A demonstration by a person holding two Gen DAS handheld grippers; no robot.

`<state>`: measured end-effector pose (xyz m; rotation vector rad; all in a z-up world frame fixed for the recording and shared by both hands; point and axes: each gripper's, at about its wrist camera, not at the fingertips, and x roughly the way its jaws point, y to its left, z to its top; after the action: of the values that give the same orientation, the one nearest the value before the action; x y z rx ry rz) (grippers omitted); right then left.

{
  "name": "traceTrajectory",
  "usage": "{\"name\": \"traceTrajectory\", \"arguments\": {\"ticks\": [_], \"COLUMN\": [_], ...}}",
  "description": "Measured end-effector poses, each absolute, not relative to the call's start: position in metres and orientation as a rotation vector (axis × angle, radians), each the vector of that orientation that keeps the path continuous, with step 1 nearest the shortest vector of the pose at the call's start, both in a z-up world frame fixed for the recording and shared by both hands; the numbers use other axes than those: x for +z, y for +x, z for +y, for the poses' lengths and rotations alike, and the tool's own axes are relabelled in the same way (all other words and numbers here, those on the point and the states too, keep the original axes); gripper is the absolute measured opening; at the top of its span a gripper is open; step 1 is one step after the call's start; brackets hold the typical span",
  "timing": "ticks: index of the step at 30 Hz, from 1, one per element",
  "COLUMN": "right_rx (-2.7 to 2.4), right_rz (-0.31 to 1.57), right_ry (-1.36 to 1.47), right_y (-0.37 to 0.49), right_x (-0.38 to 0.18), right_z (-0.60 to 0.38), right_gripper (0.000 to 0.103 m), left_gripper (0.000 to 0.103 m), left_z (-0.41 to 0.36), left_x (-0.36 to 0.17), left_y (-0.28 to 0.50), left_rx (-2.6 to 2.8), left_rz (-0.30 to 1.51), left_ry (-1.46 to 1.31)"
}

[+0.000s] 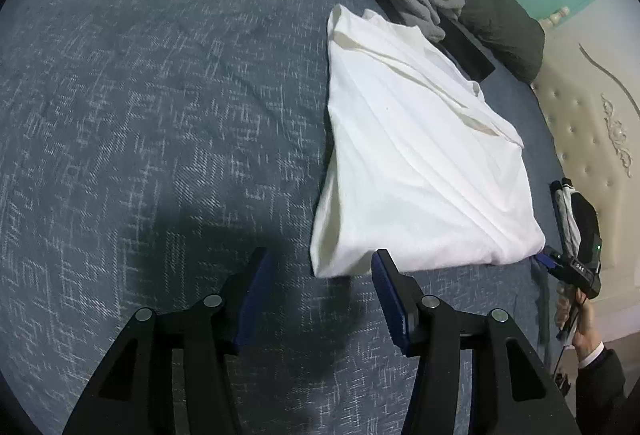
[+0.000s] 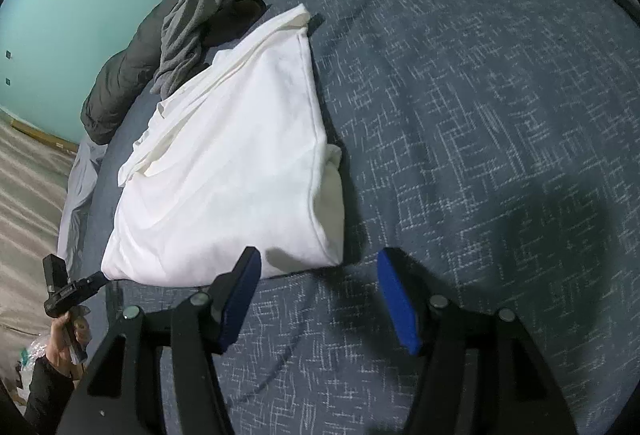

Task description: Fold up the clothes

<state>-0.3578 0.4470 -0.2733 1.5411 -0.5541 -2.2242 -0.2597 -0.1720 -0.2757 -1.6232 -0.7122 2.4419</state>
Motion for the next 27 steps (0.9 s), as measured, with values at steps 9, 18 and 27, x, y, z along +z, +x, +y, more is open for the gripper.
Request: {"name": "traceTrajectory", "arguments": {"ticks": [9,18,27], "right_rx": [-2.203,-2.210,-2.231], "right_rz": [-0.468,-0.406,-0.385], "right_ry": [1.526,1.473,1.386], "right_y": [-0.359,-0.359,-0.351], "right_x": [-0.277,-0.274,-0.233], "right_z": [0.422,0.408,0.410], "right_gripper": [0.058,0.007,0.003], "left_gripper": [0.050,0.006,0.005], "left_z": [-0.159,-0.150,-0.153], "left_x": [-0.285,-0.280,-0.247], "left_y": [-0.279,-0.282,-0.272], "left_rx": [2.449,2.442,2.475], "left_rz": [-0.681,-0.654,-0.627], "left_ry": [-1.618,-1.593,-1.530]}}
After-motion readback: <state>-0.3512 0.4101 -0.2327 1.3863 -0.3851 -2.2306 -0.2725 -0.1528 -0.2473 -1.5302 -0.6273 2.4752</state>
